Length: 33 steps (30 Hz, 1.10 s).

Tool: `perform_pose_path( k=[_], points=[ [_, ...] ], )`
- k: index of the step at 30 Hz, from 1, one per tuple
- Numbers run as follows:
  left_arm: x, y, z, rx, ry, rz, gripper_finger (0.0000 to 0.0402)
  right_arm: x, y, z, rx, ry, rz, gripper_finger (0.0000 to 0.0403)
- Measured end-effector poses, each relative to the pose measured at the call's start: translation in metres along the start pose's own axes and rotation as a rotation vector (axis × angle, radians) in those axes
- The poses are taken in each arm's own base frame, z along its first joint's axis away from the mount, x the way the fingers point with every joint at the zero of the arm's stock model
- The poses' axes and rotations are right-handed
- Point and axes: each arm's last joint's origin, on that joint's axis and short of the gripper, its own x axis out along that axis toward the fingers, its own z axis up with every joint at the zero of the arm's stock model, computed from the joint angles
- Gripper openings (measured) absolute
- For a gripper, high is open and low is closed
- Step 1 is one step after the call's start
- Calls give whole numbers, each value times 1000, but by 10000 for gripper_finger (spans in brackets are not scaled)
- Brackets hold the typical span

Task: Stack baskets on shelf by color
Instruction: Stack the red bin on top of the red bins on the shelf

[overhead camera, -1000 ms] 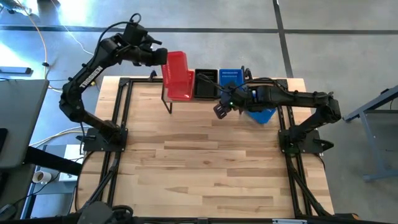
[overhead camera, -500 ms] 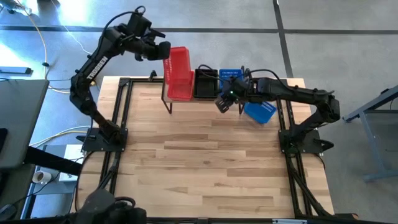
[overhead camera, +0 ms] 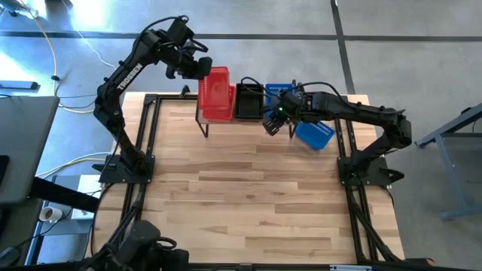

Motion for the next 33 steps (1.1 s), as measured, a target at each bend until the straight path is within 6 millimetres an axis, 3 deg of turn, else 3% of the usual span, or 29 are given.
perform_pose_path(
  k=[11,22,33],
  points=[
    [3,-7,-8,9,25,30,0,0,0,-1,-3,6,-3,158],
    [32,-11,-5,0,90,100,0,0,-1,-2,-7,15,-7,158],
    [33,-11,-4,-14,84,107,6,0,-1,-2,-9,22,-10,158]
  ],
)
